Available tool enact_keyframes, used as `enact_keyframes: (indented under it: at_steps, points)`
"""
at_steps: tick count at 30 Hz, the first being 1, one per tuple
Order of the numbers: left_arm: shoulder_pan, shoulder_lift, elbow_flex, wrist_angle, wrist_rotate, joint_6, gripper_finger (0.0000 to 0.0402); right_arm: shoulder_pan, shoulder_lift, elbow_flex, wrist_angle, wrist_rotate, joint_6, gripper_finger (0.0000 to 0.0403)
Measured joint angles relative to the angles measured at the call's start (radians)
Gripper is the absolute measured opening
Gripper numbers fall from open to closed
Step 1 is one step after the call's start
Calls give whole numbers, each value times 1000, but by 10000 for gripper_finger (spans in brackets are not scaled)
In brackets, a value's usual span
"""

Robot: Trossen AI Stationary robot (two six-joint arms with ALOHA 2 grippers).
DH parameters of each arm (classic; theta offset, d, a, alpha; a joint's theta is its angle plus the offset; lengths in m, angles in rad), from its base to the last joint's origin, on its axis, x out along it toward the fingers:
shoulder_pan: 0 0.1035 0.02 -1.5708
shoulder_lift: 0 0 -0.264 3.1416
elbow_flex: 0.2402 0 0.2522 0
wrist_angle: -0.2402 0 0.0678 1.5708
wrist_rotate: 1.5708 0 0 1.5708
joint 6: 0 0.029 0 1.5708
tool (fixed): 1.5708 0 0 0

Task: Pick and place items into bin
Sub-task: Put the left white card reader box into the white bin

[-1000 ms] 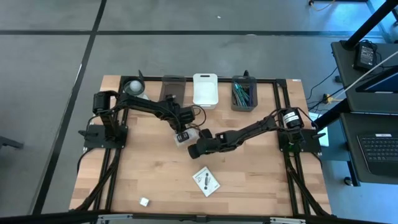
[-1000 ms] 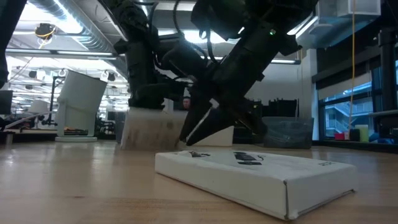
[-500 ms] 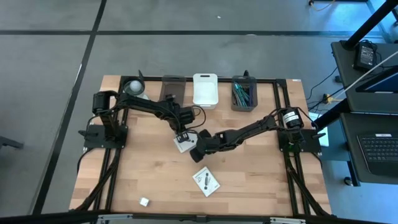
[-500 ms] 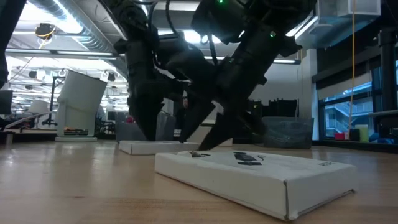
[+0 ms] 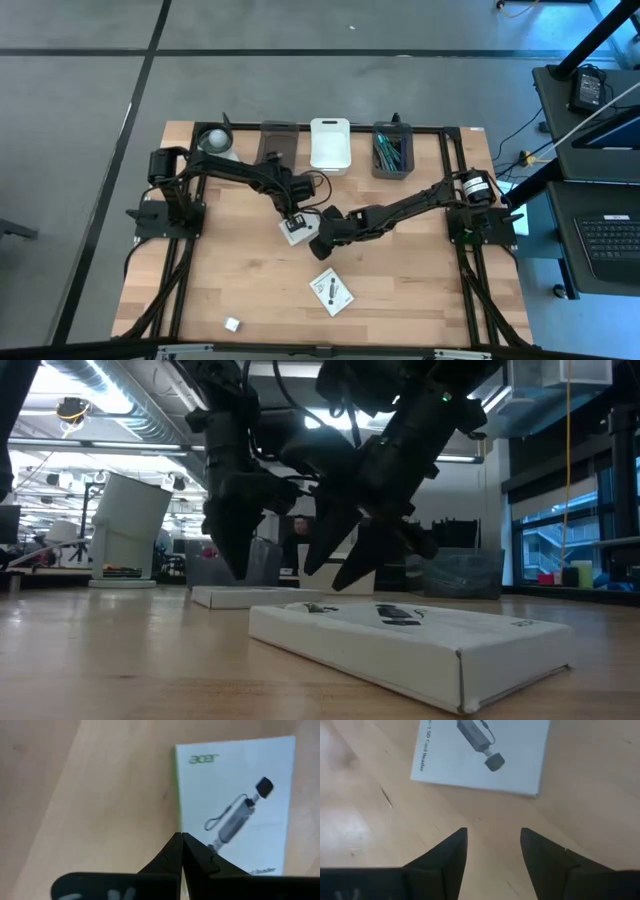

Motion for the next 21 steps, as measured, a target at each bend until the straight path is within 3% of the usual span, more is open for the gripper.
enact_keyframes:
  at_steps: [14, 21]
  points:
    - [-38, 0, 0, 17, -68, -80, 2, 1, 0, 0, -14, 3, -29, 187]
    - [-38, 4, 0, 18, -82, -81, 3, 17, 0, 0, -25, 33, -227, 187]
